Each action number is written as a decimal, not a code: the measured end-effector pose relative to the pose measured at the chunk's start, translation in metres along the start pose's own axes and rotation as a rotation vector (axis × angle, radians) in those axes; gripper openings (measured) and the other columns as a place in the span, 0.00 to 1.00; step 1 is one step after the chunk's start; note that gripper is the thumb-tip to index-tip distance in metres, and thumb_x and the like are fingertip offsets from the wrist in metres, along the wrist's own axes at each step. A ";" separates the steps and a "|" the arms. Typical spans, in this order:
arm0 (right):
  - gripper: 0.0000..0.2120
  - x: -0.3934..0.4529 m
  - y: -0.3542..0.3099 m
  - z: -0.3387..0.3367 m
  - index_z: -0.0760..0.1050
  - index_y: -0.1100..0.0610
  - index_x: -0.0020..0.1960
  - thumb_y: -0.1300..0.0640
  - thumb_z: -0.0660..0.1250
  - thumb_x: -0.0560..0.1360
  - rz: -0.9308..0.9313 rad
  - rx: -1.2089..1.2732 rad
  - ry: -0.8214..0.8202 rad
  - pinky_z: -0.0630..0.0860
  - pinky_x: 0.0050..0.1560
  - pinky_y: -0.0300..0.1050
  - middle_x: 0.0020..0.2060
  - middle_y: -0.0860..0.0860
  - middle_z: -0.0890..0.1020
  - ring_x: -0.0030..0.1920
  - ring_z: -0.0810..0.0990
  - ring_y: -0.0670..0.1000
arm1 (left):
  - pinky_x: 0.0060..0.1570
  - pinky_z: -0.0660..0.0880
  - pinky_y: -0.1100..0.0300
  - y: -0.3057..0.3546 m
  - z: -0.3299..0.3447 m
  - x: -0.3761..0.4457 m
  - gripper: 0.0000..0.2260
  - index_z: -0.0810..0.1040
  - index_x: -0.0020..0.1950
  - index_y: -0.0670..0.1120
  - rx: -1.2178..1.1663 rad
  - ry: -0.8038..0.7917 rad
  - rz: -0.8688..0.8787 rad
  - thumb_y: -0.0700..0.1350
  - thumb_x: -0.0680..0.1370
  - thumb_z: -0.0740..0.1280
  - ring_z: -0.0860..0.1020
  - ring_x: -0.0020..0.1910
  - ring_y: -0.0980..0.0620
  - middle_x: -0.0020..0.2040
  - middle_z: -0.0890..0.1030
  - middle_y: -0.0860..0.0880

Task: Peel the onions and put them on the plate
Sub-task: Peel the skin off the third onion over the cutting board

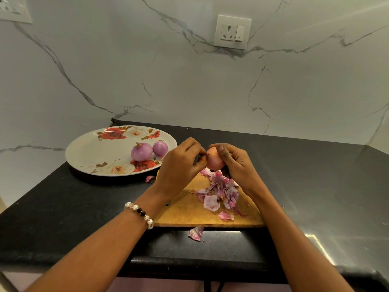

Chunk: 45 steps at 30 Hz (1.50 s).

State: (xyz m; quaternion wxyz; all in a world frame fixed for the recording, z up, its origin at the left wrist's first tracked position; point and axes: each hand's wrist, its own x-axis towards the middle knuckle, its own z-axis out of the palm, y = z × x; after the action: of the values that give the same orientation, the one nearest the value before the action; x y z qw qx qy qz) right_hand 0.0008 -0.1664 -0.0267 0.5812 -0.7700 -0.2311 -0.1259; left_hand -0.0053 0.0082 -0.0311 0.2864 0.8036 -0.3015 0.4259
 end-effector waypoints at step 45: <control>0.17 -0.008 -0.010 -0.003 0.79 0.54 0.53 0.46 0.56 0.77 0.109 0.116 -0.049 0.82 0.48 0.41 0.47 0.49 0.83 0.48 0.83 0.47 | 0.38 0.73 0.74 -0.002 -0.004 0.004 0.07 0.84 0.50 0.42 -0.288 0.021 -0.054 0.41 0.74 0.69 0.77 0.39 0.61 0.43 0.82 0.48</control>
State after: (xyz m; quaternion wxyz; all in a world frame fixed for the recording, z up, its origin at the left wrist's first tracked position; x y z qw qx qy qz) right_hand -0.0108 -0.1685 -0.0212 0.6251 -0.7492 -0.2101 -0.0615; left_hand -0.0037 0.0112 -0.0263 0.4129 0.7576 -0.3347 0.3788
